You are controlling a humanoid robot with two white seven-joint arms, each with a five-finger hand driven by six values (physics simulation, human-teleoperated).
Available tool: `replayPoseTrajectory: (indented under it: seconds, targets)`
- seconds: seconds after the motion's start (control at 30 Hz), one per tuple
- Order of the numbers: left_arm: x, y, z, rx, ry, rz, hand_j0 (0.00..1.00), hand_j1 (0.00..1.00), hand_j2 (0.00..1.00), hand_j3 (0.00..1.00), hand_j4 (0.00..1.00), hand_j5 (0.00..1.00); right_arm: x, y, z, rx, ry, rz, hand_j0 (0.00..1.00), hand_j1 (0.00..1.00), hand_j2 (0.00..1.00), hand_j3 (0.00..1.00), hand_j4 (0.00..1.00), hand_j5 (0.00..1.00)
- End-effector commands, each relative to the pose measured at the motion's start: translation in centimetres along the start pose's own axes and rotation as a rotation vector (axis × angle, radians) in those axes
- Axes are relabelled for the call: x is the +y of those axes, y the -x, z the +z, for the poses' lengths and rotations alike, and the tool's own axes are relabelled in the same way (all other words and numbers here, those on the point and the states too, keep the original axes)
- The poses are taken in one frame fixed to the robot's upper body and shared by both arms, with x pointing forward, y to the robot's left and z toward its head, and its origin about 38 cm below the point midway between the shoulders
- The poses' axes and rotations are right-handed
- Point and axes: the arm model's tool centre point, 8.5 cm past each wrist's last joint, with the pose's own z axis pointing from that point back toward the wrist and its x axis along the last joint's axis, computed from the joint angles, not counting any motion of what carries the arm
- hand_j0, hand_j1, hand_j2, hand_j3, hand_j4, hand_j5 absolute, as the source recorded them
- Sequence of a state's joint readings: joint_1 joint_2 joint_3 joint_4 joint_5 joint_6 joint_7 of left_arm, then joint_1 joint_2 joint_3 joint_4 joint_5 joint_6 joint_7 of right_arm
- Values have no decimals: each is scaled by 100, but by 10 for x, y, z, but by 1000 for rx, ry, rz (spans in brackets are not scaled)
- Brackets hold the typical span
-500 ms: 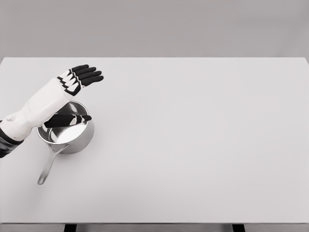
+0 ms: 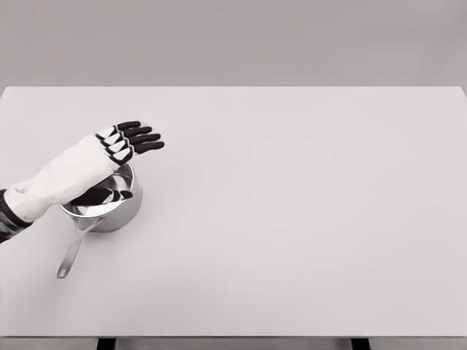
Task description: Rotate pot handle
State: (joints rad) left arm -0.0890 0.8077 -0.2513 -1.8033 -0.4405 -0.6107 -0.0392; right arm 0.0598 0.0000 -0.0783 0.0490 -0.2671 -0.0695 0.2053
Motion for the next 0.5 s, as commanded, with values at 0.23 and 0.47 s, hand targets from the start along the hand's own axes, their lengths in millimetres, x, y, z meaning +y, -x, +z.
replayPoseTrajectory:
  seconds: [0.23, 0.47]
  targets:
    - [-33, -6, 10, 12, 177, -53, 100, 100, 100, 100, 100, 100, 0, 0, 0, -1, 0, 0, 100, 100, 100, 100, 100, 100]
    - [-46, -9, 21, 28, 211, -41, 100, 100, 100, 100, 100, 100, 0, 0, 0, 1, 0, 0, 100, 100, 100, 100, 100, 100]
